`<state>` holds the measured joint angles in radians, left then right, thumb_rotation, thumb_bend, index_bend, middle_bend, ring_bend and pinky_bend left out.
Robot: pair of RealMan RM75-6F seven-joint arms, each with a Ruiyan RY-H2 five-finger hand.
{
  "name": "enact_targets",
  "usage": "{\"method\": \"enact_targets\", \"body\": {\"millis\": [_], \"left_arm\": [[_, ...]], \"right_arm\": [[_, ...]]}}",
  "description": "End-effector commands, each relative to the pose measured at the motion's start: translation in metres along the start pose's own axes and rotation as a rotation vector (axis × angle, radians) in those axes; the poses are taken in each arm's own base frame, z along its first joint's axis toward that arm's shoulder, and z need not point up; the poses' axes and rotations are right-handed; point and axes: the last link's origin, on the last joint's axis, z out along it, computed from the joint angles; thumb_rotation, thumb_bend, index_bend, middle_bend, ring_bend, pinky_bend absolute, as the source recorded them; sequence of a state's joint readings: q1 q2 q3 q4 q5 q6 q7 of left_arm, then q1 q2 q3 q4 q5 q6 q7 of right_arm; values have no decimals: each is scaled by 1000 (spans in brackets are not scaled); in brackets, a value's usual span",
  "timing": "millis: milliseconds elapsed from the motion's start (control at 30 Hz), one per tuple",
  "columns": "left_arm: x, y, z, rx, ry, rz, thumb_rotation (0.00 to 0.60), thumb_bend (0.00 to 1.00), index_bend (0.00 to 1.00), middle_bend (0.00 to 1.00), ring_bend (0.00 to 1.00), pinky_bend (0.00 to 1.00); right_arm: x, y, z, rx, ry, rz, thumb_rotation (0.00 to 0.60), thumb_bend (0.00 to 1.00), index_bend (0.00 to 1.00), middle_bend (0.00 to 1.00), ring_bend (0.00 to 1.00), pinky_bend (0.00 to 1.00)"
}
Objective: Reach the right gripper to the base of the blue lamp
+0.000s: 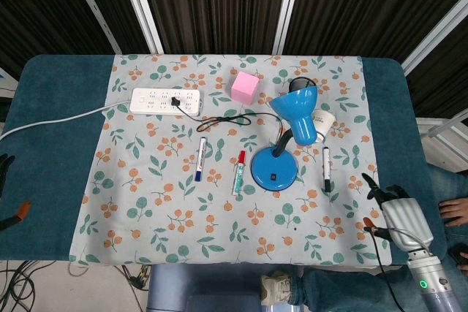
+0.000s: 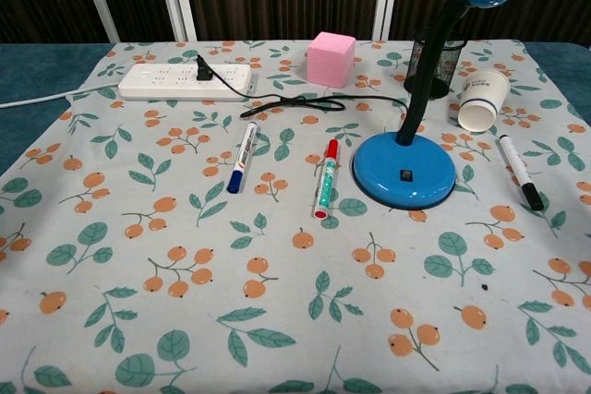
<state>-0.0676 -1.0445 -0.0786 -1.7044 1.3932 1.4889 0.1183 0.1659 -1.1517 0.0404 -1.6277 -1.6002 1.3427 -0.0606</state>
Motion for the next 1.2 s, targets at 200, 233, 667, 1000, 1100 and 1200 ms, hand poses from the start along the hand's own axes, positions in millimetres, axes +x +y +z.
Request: {"method": "enact_targets", "body": {"millis": [200,233,667,1000,1100,1200], "left_arm": [[0,0,0,3,-3,0,600,279,68,50,0,70],[0,-1,1,5,-3,0,600,280,68,50,0,70],[-1,-3,3,17,-8,-1,600,279,67,49,0,70],[-1,-4,4,24,-8,-1,600,279,67,49,0,70],[-1,-4,4,26,-8,-2,600,279,67,49,0,70],[-1,-4,4,25,-7,-2,600,279,67,49,0,70]], "right_arm": [[-22,-50,49,148,-126,37,600,468,0,647,771,491],[-24,-56,52,157,-135,42,600,470,0,652,776,503],[-44,-100,96,209,-273,46,600,473,0,719,827,663],[-54,-118,113,213,-328,27,600,473,0,724,829,749],[-58,-121,115,208,-349,25,600,473,0,726,830,771],[-62,-123,118,201,-367,20,600,473,0,726,830,788]]}}
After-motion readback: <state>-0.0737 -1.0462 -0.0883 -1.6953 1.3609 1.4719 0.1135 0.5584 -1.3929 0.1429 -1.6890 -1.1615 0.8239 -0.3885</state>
